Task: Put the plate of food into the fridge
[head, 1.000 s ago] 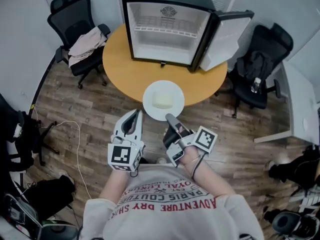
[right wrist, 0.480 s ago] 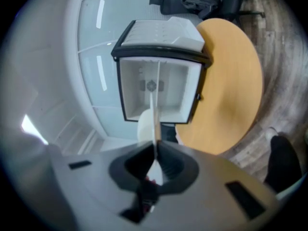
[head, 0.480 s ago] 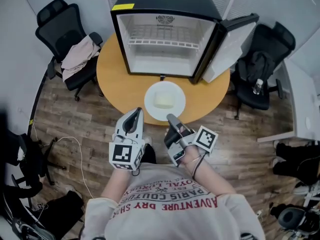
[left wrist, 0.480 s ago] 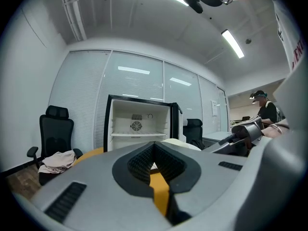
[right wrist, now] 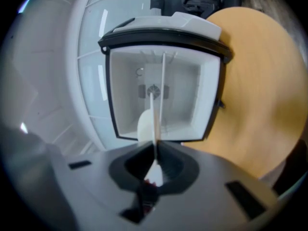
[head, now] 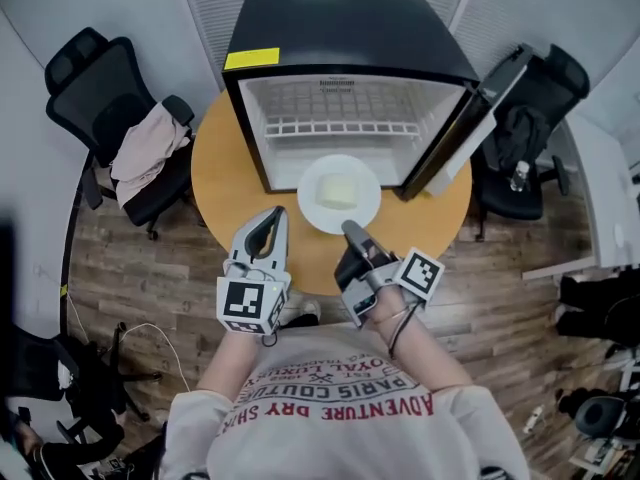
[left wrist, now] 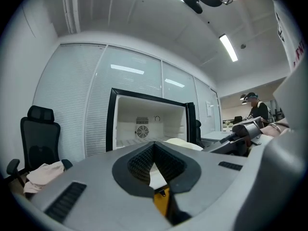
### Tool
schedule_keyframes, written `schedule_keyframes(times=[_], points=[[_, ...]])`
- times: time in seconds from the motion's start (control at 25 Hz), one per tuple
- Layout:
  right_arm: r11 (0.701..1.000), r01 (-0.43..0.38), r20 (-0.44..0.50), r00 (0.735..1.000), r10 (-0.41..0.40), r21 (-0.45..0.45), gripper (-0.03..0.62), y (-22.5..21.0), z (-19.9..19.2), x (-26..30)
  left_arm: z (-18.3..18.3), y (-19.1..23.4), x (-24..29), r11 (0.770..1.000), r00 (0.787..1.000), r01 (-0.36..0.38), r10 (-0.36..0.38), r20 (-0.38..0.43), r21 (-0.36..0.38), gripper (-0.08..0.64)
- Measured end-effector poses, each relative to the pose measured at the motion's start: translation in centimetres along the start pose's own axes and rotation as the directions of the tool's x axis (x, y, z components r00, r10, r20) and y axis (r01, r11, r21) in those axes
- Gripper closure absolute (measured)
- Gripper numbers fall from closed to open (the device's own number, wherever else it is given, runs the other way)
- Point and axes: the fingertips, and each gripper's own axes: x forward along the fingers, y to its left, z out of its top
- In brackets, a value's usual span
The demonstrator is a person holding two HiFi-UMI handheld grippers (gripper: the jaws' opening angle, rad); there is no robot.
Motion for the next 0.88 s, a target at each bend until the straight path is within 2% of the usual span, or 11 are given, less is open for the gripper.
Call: schedule_keyframes(times=[0.24,0.88], points=[[1.000,0.012,0.027,1.000,-0.012,-0.003,0.554,0.2,1.4,3.0,-0.4,2.1,2.6,1.000,1.000,0.023,-0.023,-0.014,-0.012,0.534],[0.997,0.066,0.000,0.998,-0.066,-0.036,0.554,0.4,7.5,8.2,-1.0,2.8,8.9,0.999,0.999,-0.018,0.016,-0.042,-0.039,0.534]])
